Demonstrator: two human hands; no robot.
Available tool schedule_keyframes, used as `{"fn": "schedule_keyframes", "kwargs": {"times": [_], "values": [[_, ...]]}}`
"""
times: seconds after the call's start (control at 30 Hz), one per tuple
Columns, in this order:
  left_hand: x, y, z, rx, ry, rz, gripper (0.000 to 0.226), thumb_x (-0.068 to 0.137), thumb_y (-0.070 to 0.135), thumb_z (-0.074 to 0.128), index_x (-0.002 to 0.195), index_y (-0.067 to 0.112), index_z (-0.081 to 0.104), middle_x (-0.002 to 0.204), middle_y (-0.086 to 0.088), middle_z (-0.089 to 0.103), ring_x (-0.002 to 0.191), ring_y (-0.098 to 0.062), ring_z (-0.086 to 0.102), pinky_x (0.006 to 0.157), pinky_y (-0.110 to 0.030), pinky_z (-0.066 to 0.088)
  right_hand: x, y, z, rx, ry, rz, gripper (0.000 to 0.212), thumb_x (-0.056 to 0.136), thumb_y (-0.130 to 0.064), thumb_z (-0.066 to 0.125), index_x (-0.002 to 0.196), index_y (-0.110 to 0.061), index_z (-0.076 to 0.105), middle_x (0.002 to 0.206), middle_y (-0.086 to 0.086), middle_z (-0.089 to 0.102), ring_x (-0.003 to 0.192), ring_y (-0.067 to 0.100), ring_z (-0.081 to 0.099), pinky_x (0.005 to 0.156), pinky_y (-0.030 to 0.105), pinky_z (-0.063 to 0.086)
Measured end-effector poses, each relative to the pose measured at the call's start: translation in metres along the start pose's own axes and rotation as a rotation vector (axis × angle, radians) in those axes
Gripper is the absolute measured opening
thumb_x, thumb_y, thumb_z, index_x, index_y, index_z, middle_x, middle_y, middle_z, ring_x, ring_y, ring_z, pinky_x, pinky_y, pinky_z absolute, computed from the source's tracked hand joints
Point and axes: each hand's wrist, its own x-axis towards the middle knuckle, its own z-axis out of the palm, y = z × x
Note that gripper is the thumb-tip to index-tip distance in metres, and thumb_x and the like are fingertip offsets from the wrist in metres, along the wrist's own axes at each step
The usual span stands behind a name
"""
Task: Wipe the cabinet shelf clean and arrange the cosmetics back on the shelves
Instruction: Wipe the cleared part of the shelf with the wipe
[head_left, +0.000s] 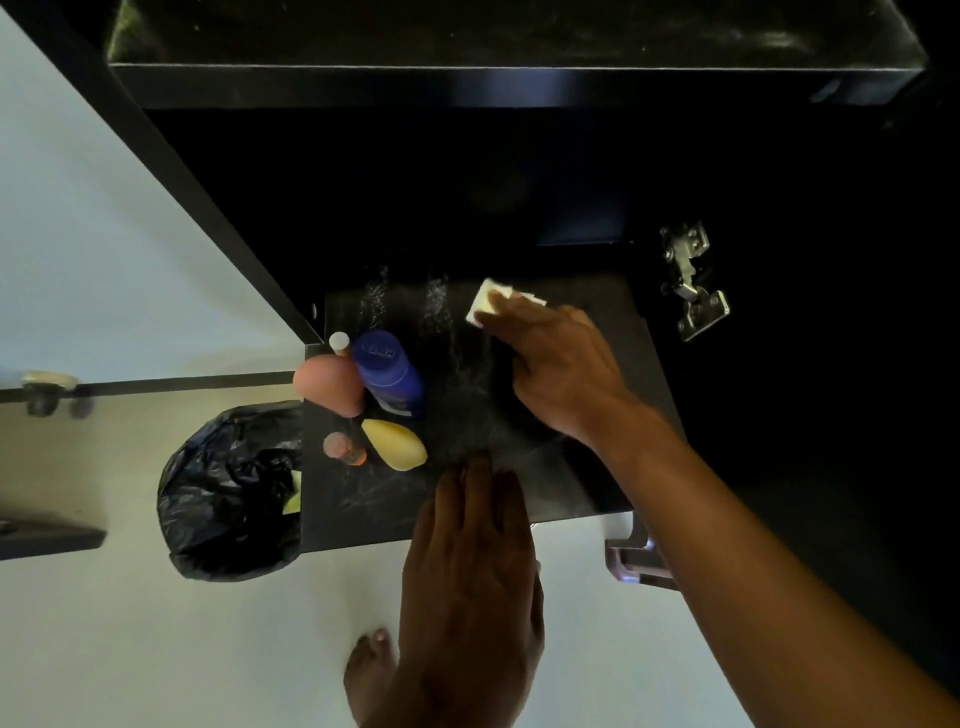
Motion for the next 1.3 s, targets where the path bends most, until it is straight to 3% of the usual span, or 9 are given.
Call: {"fn": "schedule_keyframes", "kwargs": {"times": [0.1, 0.27, 0.37, 0.57, 0.7, 0.8, 0.97, 1.13, 1.3], "values": [[-0.005, -0.009, 0.007, 0.063, -0.058, 0.013, 0.094, 0.051, 0.048, 0.094, 0.130, 0.007, 0.066, 0.134, -0.018, 0.064, 0.118, -0.038, 0.066, 0.088, -0.046, 0.062, -0.036, -0.009, 0.007, 0.030, -0.018, -0.094, 0.060, 0.087, -0.020, 0.038, 0.142, -0.027, 0.061, 0.156, -0.004, 0.049, 0.143, 0.020, 0.047, 0.115, 0.038, 0.036], [-0.002, -0.021, 0.024, 0.155, -0.032, 0.027, 0.096, 0.034, 0.049, 0.100, 0.117, 0.006, 0.076, 0.121, -0.020, 0.072, 0.107, -0.041, 0.072, 0.081, -0.048, 0.062, -0.078, -0.007, 0.010, -0.103, 0.117, 0.039, 0.054, 0.072, -0.013, 0.069, 0.126, -0.022, 0.072, 0.133, 0.003, 0.069, 0.113, 0.031, 0.070, 0.094, 0.045, 0.056], [-0.001, -0.024, 0.026, 0.155, -0.012, 0.048, 0.096, 0.034, 0.051, 0.100, 0.117, 0.009, 0.077, 0.123, -0.018, 0.072, 0.108, -0.040, 0.072, 0.081, -0.048, 0.060, -0.041, 0.001, 0.004, -0.149, 0.037, 0.155, 0.059, 0.095, -0.022, 0.057, 0.152, -0.023, 0.045, 0.161, 0.005, 0.042, 0.146, 0.027, 0.043, 0.117, 0.044, 0.033], [-0.006, -0.023, 0.013, 0.086, 0.018, 0.069, 0.092, 0.047, 0.051, 0.095, 0.125, 0.010, 0.071, 0.129, -0.014, 0.067, 0.114, -0.036, 0.068, 0.087, -0.043, 0.061, 0.035, -0.018, 0.006, -0.106, -0.015, 0.011, 0.061, 0.098, -0.022, 0.049, 0.157, -0.025, 0.036, 0.165, 0.001, 0.033, 0.152, 0.022, 0.030, 0.119, 0.040, 0.024], [-0.004, -0.029, 0.003, 0.010, 0.060, 0.039, 0.089, 0.059, 0.051, 0.089, 0.134, 0.012, 0.062, 0.137, -0.009, 0.061, 0.123, -0.031, 0.062, 0.095, -0.040, 0.059, 0.012, -0.031, 0.005, -0.019, -0.064, -0.127, 0.052, 0.099, -0.019, 0.046, 0.150, -0.028, 0.049, 0.163, -0.004, 0.038, 0.149, 0.019, 0.036, 0.120, 0.036, 0.024], [-0.005, -0.032, -0.003, -0.021, 0.082, 0.016, 0.090, 0.067, 0.047, 0.085, 0.144, 0.011, 0.053, 0.144, -0.008, 0.055, 0.130, -0.030, 0.057, 0.100, -0.040, 0.056, -0.010, -0.017, 0.004, -0.046, 0.011, -0.075, 0.061, 0.087, -0.032, 0.030, 0.138, -0.028, 0.063, 0.153, -0.003, 0.053, 0.140, 0.019, 0.051, 0.115, 0.037, 0.030], [-0.004, -0.027, -0.004, -0.059, 0.102, 0.025, 0.089, 0.066, 0.044, 0.088, 0.143, 0.011, 0.055, 0.143, -0.007, 0.056, 0.130, -0.028, 0.057, 0.105, -0.039, 0.052, 0.013, -0.004, 0.004, -0.167, 0.047, 0.027, 0.053, 0.092, -0.018, 0.054, 0.145, -0.020, 0.054, 0.155, 0.004, 0.049, 0.141, 0.024, 0.048, 0.109, 0.039, 0.033], [-0.001, -0.019, -0.004, -0.067, 0.105, 0.016, 0.096, 0.059, 0.043, 0.093, 0.141, 0.010, 0.056, 0.138, -0.007, 0.060, 0.125, -0.028, 0.062, 0.106, -0.035, 0.042, 0.056, -0.023, 0.009, -0.151, -0.009, -0.102, 0.064, 0.097, -0.022, 0.053, 0.158, -0.023, 0.035, 0.166, 0.003, 0.033, 0.152, 0.022, 0.031, 0.117, 0.039, 0.025], [-0.002, -0.023, -0.005, -0.052, 0.081, 0.011, 0.088, 0.064, 0.042, 0.090, 0.140, 0.010, 0.058, 0.137, -0.006, 0.059, 0.126, -0.027, 0.059, 0.104, -0.037, 0.051, 0.024, -0.031, 0.010, -0.019, -0.050, -0.157, 0.058, 0.097, -0.013, 0.054, 0.153, -0.027, 0.045, 0.165, -0.004, 0.034, 0.153, 0.016, 0.029, 0.121, 0.036, 0.018]]}}
